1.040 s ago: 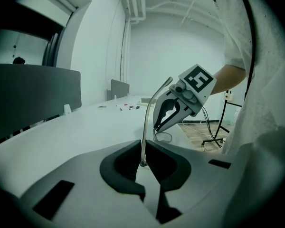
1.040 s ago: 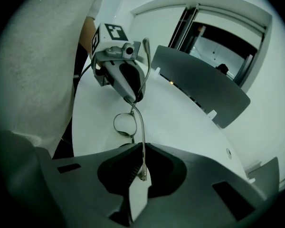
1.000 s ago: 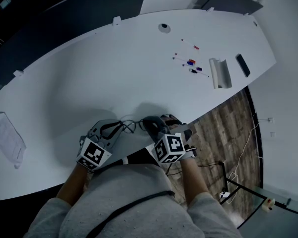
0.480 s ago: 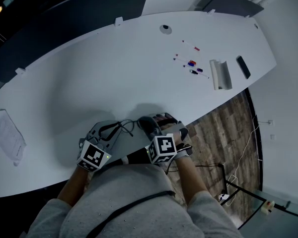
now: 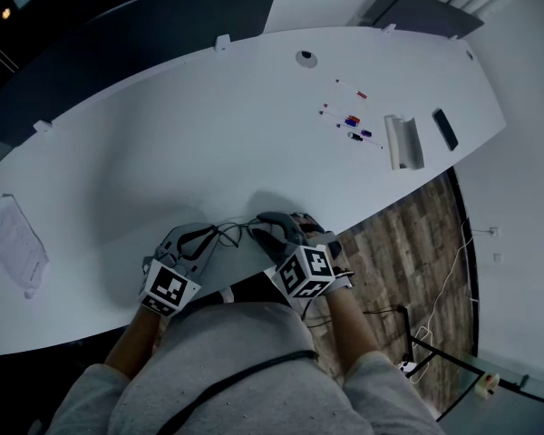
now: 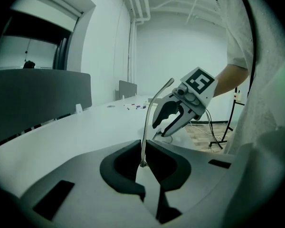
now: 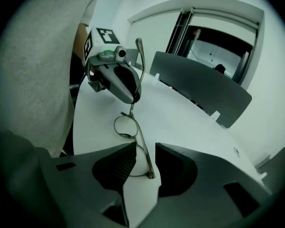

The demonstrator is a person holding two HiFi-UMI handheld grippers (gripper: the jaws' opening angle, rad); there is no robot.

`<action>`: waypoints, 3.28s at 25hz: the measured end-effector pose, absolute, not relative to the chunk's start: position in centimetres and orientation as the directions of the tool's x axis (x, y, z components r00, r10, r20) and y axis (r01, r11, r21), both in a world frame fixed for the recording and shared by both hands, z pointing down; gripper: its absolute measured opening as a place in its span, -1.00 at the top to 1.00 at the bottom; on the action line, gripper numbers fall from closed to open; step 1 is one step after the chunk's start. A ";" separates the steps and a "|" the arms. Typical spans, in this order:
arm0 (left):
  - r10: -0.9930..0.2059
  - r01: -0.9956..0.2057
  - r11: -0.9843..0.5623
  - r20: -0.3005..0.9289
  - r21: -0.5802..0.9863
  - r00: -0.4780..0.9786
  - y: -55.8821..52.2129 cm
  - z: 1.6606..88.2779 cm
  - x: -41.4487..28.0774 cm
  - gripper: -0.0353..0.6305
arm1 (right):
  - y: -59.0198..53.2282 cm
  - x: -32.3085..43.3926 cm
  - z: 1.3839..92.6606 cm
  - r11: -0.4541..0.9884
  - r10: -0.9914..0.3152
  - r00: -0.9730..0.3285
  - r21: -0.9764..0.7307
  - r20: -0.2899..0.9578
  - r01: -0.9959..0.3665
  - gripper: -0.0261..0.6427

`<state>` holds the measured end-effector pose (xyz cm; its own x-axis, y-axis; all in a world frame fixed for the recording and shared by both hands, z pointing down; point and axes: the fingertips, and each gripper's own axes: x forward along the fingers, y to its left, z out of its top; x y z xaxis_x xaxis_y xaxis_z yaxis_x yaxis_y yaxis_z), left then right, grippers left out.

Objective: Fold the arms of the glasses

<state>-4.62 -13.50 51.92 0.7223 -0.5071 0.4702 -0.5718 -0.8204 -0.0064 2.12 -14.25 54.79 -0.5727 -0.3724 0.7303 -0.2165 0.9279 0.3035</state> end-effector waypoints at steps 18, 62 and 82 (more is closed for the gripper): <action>-0.519 -0.589 -0.808 0.480 -0.005 0.707 -12.3 51.8 -6.3 0.78 | -10.4 -3.3 41.4 0.924 -0.332 -0.883 -0.073 0.333 -0.375 0.39; -0.500 -0.463 -0.857 0.576 -0.226 0.646 -13.0 53.5 -2.6 0.77 | -15.2 5.6 51.1 0.497 -0.644 -0.601 -0.338 0.474 -0.799 0.77; -0.547 -0.271 -0.827 0.592 -0.493 0.592 -11.3 54.3 -1.0 0.80 | -13.4 7.3 54.4 0.475 -0.658 -0.523 -0.240 0.541 -0.846 0.76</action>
